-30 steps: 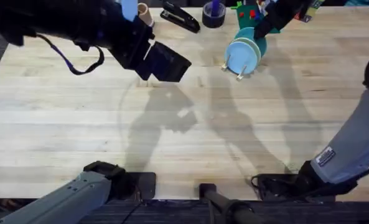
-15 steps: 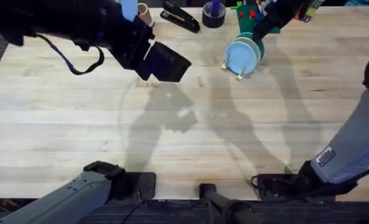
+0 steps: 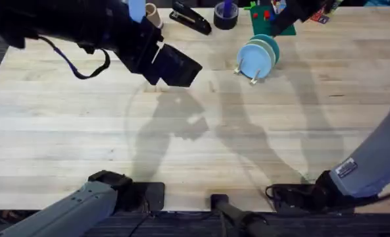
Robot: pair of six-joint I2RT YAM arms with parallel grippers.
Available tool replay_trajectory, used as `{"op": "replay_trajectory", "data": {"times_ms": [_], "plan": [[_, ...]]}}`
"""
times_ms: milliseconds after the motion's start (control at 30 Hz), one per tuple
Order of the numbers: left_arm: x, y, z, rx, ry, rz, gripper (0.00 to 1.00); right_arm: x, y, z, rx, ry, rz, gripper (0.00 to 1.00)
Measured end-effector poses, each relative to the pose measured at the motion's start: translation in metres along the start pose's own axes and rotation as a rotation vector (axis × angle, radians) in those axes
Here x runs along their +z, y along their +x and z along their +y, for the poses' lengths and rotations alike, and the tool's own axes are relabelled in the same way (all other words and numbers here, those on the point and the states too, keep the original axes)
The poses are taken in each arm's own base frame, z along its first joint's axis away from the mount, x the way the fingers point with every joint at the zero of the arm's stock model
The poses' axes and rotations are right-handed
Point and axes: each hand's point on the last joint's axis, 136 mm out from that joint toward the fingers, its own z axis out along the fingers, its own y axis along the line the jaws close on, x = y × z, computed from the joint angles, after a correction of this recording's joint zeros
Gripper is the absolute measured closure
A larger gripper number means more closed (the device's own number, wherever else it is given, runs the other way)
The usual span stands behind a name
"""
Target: Pick up the plates from the table one by one and place each into a slot on the dish rack.
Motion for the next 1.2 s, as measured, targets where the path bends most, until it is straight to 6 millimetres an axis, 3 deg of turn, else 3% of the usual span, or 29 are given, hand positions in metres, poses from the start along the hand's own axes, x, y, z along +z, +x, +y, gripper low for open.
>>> {"op": "replay_trajectory", "data": {"times_ms": [233, 267, 400, 467, 567, 600, 767, 1000, 1200], "plan": [[0.000, 0.000, 0.000, 0.000, 0.000, 0.000, 0.006, -0.076, 0.006, 0.019, 0.027, 0.072, -0.082, 0.691], [0.000, 0.000, 0.000, 0.000, 0.000, 0.000, 0.006, -0.103, 0.012, 0.030, 0.057, 0.089, -0.114, 0.689], [0.000, 0.000, 0.000, 0.000, 0.000, 0.000, 0.006, -0.129, 0.026, 0.053, 0.085, 0.069, -0.126, 0.574], [0.000, 0.000, 0.000, 0.000, 0.000, 0.000, 0.006, -0.137, 0.035, 0.069, 0.093, 0.042, -0.111, 0.501], [0.000, 0.000, 0.000, 0.000, 0.000, 0.000, 0.006, -0.150, 0.049, 0.099, 0.087, -0.004, -0.085, 0.070], [0.000, 0.000, 0.000, 0.000, 0.000, 0.000, 0.006, -0.154, 0.052, 0.106, 0.082, -0.014, -0.082, 0.029], [0.000, 0.000, 0.000, 0.000, 0.000, 0.000, 0.006, -0.170, 0.059, 0.135, 0.057, -0.023, -0.095, 0.009], [0.000, 0.000, 0.000, 0.000, 0.000, 0.000, 0.006, -0.179, 0.063, 0.142, 0.101, 0.025, -0.103, 0.007], [0.000, 0.000, 0.000, 0.000, 0.000, 0.000, 0.006, -0.173, 0.076, 0.145, 0.151, 0.037, -0.117, 0.007]]}}
